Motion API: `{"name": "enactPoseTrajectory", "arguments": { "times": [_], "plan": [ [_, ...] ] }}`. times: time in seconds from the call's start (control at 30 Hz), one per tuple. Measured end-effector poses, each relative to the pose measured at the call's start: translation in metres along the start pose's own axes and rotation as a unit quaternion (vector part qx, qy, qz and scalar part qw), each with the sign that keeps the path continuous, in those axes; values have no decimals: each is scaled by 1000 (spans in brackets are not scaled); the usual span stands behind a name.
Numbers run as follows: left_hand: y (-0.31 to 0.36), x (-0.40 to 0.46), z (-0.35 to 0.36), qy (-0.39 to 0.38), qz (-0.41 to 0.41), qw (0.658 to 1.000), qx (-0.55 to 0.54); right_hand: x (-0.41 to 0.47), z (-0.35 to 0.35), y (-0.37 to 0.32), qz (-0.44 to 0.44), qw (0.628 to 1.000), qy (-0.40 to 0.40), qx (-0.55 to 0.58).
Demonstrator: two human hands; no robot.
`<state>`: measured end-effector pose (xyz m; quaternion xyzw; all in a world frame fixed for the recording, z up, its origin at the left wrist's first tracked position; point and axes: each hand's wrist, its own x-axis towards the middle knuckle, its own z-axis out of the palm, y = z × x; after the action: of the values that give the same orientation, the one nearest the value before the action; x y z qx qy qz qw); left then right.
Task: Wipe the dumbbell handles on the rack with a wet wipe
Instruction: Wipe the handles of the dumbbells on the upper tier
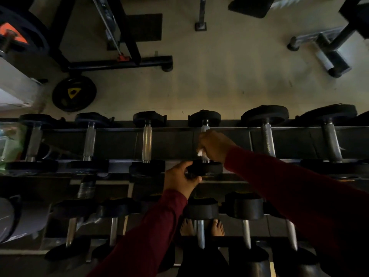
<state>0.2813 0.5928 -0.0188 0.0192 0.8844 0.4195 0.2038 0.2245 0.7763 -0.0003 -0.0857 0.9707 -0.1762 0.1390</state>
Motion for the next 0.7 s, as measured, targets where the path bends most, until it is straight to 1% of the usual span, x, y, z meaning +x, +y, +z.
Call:
{"name": "enactPoseTrajectory", "arguments": {
  "times": [0.07, 0.1, 0.17, 0.2, 0.23, 0.3, 0.33, 0.37, 0.4, 0.43, 0.47, 0.5, 0.53, 0.63, 0.7],
  "plan": [
    [4, -1, -3, -11, -6, 1000, -5, 8, -6, 1, 24, 999, 24, 1],
    [7, -2, -5, -16, -7, 1000, -3, 8, -12, 0, 49, 998, 40, 23],
    [16, -5, -7, -15, 2, 1000, 9, 1, -26, 0, 102, 986, 70, 111],
    [22, -7, -8, -9, 13, 1000, 19, -6, -33, 2, 137, 971, 81, 178],
    [29, -9, -6, -1, 25, 999, 26, -17, -39, 6, 179, 943, 89, 266],
    [44, -12, 0, 6, 51, 998, 23, -43, -50, 20, 260, 849, 84, 452],
    [54, -14, 4, 5, 60, 998, 21, -57, -55, 29, 292, 806, 87, 507],
    [65, -15, 10, 1, 69, 997, 23, -73, -60, 39, 314, 774, 94, 543],
    [76, -18, 18, -6, 80, 996, 31, -88, -64, 51, 330, 748, 103, 567],
    [87, -20, 27, -20, 94, 994, 43, -104, -69, 63, 340, 730, 110, 582],
    [99, -23, 37, -38, 110, 992, 57, -118, -74, 75, 346, 723, 108, 588],
    [110, -25, 48, -53, 129, 988, 66, -131, -77, 87, 348, 724, 105, 586],
    [121, -27, 59, -67, 143, 984, 76, -143, -79, 100, 351, 735, 97, 572],
    [153, -34, 90, -116, 144, 974, 130, -165, -79, 139, 363, 805, 88, 461],
    [167, -39, 107, -134, 111, 973, 149, -170, -75, 157, 355, 861, 77, 356]
  ]
}}
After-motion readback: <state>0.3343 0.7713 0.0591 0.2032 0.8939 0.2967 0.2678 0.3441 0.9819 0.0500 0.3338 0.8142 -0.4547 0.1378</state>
